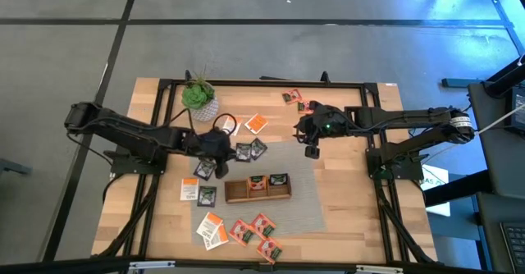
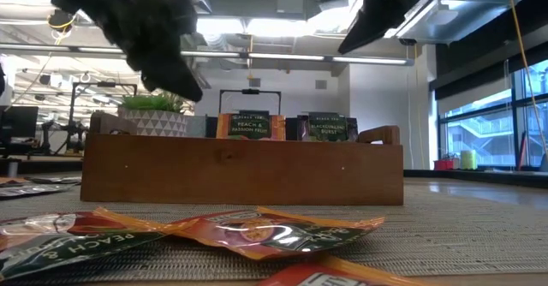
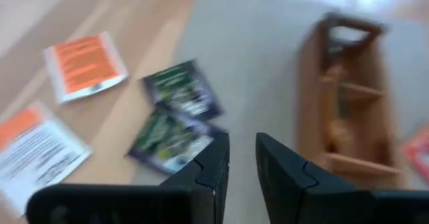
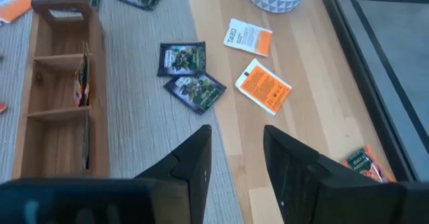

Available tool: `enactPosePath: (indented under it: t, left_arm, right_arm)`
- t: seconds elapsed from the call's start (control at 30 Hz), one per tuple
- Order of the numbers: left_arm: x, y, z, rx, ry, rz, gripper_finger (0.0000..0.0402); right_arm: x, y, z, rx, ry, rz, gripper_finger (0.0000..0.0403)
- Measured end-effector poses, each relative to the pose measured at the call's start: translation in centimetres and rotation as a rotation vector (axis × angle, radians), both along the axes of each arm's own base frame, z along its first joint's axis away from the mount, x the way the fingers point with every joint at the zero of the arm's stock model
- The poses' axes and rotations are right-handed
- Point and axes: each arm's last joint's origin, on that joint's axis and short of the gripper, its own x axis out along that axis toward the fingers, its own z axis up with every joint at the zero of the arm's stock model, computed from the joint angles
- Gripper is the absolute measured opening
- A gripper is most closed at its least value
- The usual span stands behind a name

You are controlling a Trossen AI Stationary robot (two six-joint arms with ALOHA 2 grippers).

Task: Pick & Place Tea
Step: Put the purple tea bag into the right section of the wooden organizer

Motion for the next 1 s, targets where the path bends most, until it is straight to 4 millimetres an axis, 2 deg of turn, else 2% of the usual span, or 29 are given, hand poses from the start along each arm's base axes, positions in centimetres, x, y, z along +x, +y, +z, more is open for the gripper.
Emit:
enactPosePath:
  t: [0.27, 0.53, 0.7, 0.83, 1.0]
  left_arm:
    - [-0.7, 0.6, -1.2, 0.102, 0.007, 0.164, 0.0070]
    - [-0.7, 0.6, -1.2, 0.097, 0.008, 0.161, 0.0070]
    - [-0.7, 0.6, -1.2, 0.088, 0.006, 0.166, 0.0070]
    - [-0.7, 0.6, -1.2, 0.080, 0.003, 0.173, 0.0070]
    - [-0.7, 0.6, -1.2, 0.031, -0.013, 0.215, 0.0070]
  right_arm:
    - [0.4, 0.0, 0.5, -0.017, -0.067, 0.012, 0.0138]
    - [0.5, -0.6, 0.7, -0.020, -0.090, -0.009, 0.0138]
    - [0.4, -1.6, 0.6, 0.005, -0.097, -0.131, 0.0138]
    - [0.6, -2.4, 0.1, 0.004, -0.071, -0.186, 0.0138]
    - [1.9, -3.4, -1.5, 0.060, -0.028, -0.152, 0.0138]
